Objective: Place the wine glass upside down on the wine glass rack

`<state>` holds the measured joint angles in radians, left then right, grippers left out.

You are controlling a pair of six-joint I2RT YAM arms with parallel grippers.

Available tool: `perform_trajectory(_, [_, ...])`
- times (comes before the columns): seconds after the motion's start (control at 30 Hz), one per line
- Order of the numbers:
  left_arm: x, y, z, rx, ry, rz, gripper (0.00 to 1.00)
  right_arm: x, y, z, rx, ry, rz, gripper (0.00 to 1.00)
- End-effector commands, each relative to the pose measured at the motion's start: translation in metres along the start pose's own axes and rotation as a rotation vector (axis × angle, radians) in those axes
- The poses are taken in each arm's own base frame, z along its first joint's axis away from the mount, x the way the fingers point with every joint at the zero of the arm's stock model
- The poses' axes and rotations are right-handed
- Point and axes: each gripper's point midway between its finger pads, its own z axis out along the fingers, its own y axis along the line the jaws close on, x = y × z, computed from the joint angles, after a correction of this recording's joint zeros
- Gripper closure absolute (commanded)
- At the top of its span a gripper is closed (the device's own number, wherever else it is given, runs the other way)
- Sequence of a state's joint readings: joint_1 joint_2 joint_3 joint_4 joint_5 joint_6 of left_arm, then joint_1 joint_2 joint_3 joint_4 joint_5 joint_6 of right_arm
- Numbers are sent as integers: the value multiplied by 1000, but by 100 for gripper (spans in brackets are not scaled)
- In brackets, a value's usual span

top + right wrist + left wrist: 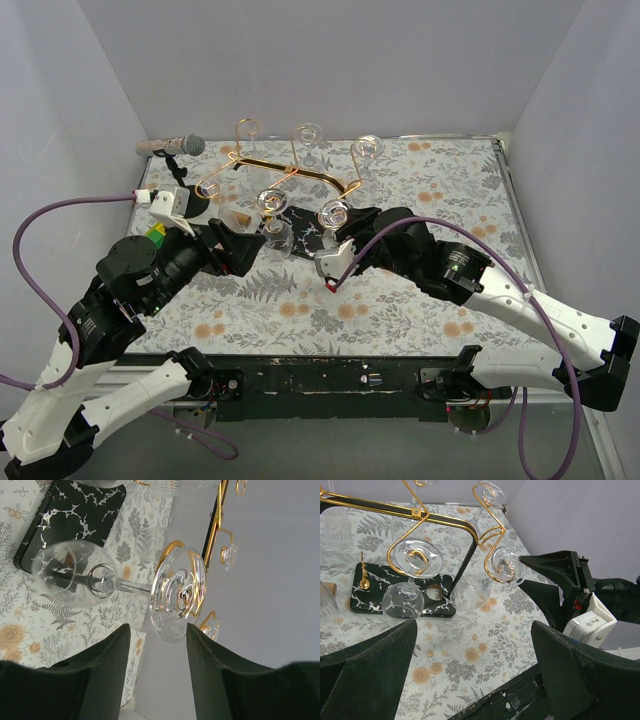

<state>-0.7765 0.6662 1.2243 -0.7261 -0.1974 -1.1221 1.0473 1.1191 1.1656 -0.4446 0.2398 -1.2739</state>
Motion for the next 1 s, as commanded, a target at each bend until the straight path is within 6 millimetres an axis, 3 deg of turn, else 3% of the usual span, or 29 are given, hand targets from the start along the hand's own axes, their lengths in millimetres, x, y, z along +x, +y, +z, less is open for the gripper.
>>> perform_trajectory(0.0, [-4,0,-2,-4,-11,7,2,-5,-23,-16,65,-26,29,44])
perform_trajectory(0.5, [0,6,-6,-19,-16,0,2,6,-20,-35,43,-32,93,40])
perform_trajectory(0.8, [5,9,-1,-29,-9,2,2,30,-32,-60,97,-27,186,37])
perform_trajectory(0.97, [12,14,-1,-40,-11,-12,2,54,-39,-81,155,15,246,36])
